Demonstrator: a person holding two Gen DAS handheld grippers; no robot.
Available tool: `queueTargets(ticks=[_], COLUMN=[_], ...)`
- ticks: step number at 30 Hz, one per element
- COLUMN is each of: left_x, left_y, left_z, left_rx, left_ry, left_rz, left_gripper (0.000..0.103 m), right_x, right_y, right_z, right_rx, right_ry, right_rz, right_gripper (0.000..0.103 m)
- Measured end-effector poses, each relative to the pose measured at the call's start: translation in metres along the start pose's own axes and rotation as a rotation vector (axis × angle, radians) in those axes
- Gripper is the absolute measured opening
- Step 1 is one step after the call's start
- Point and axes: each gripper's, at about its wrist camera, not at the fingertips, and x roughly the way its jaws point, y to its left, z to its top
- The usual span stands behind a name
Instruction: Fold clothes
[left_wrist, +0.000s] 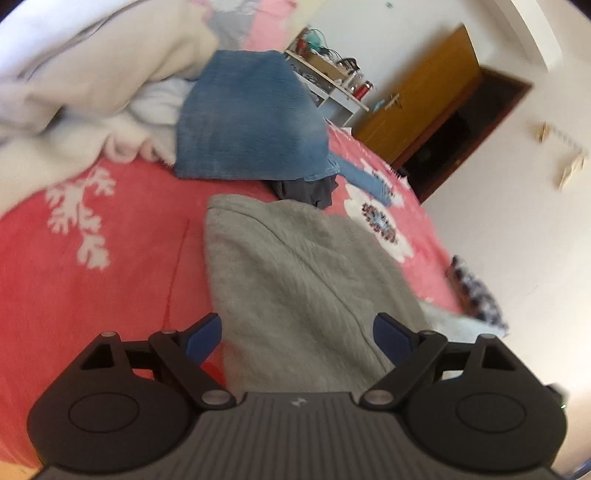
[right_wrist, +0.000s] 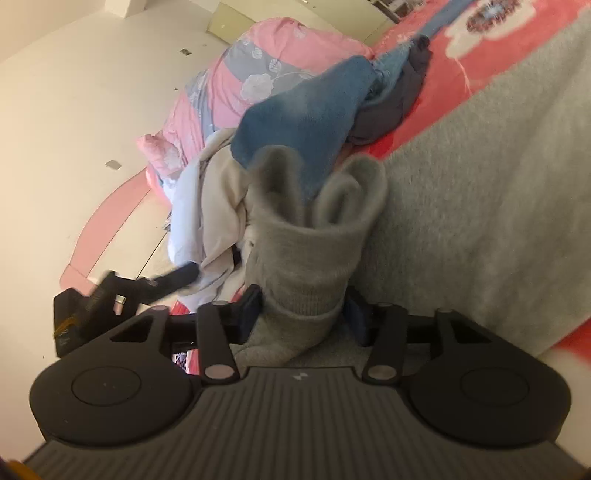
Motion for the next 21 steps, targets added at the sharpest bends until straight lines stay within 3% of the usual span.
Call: queueTargets(ticks=[2, 6, 9, 12, 15, 17, 18, 19, 21], left_x=[0.003, 0.012, 0.020, 0.018, 0.011, 0.004, 0.002, 0.000, -0.002], left_y=[-0.016, -0.037, -0.042, -0.041, -0.036, -0.033, -0.033, -0.033, -0.035], left_z=[0.002, 0.005, 0.003, -0.005, -0.014, -0.016, -0.017, -0.016, -0.013], left_rx=[0.056, 0.138, 0.152, 0.122, 0.094, 0.083, 0.081, 0.081, 0.088], left_ry=[-0.012, -0.032, -0.029, -0.024, -0.038, -0.054, -0.061, -0.068, -0.080], left_rz=[0.016, 0.046, 0.064, 0.066, 0.061, 0.065, 0.067, 0.067, 0.061], left_gripper=[0.089, 0.090, 0.089, 0.089, 0.089, 0.089, 0.089, 0.089, 0.089], right_x=[-0.008, -0.036, -0.033, -0.007, 0.025, 0.024, 0.024, 0.024, 0.022], right_y=[-0.006, -0.002, 0.006, 0.016, 0.022, 0.027, 0.030, 0.033, 0.039], right_z=[0.004, 0.018, 0.031, 0.039, 0.041, 0.038, 0.037, 0.036, 0.033], right_rx=[0.009, -0.119, -0.220, -0.317, -0.376, -0.392, -0.399, -0.407, -0.423], right_ry=[0.013, -0.079, -0.106, -0.076, 0.017, 0.027, 0.032, 0.037, 0.044], right_rz=[-0.017, -0.083, -0.062, -0.043, -0.035, -0.015, -0.004, 0.006, 0.028], right_gripper=[0.062, 0.062, 0.062, 0.062, 0.060, 0.041, 0.020, 0.009, 0.005])
